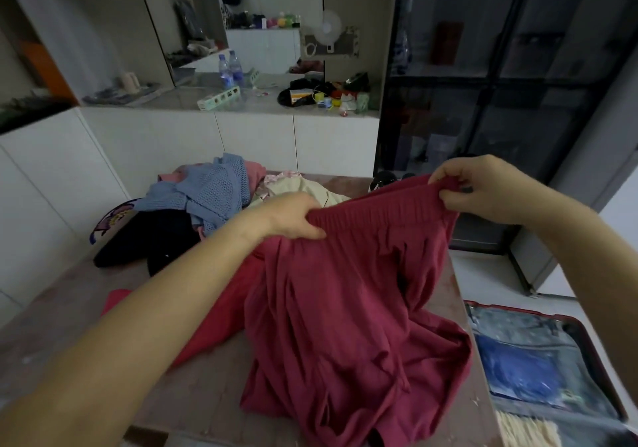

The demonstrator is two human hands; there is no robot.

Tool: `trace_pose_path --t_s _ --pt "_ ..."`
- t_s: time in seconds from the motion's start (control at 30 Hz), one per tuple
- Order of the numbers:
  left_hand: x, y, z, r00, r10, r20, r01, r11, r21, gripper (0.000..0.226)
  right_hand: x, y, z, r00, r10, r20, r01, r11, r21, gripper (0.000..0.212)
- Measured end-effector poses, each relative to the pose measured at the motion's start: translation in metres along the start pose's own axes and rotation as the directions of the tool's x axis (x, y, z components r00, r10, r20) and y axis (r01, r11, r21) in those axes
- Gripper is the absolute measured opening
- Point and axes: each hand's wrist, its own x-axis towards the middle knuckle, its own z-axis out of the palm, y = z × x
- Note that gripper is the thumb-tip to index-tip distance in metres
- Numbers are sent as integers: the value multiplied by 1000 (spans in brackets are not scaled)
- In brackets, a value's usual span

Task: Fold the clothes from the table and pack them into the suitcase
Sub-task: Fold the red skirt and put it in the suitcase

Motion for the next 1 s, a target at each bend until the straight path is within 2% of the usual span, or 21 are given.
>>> trace_pose_path --t_s 0.1,0.17,0.23,0.33,0.4,0.5,0.6,0.67,0.77,0.8,0.87,1.0 --pt "-3 -22 -28 997 -51 -54 57 992 109 23 13 2 1 1000 15 6 -14 992 -126 16" --pt "-5 -39 -42 991 -100 -90 110 987 117 16 21 5 -1 999 2 -32 -11 959 -285 21" --pt "-10 -53 -49 986 -103 -132 117 988 102 19 26 13 -7 993 -18 -119 -25 936 -350 27" --pt "-17 -65 -48 979 -72 -191 70 997 -14 20 27 21 -15 978 -77 -195 5 938 -347 22" --pt "-18 -61 -40 979 -48 -197 28 994 -106 15 30 22 -15 958 -209 -197 123 919 -375 15" --pt "-11 -32 -25 987 3 -163 -29 987 -160 35 35 18 -18 903 -372 -214 269 879 -394 10" --pt "3 2 -16 979 109 -175 -133 982 -133 52 35 10 -25 893 -396 -216 321 894 -313 11" --pt "9 27 -14 951 178 -253 -228 956 -183 59 34 3 -29 890 -400 -221 344 905 -250 14" --pt "17 59 -16 890 233 -391 -357 890 -283 50 34 0 -33 876 -423 -233 386 903 -189 19" --pt "19 66 -16 897 230 -376 -359 877 -319 43 34 0 -35 877 -411 -251 379 910 -165 23" --pt "22 70 -16 951 192 -243 -285 850 -444 31 33 3 -39 883 -365 -296 348 931 -109 31" --pt "26 50 -15 982 184 -39 -174 814 -554 28 27 10 -35 904 -295 -310 276 955 -104 26"
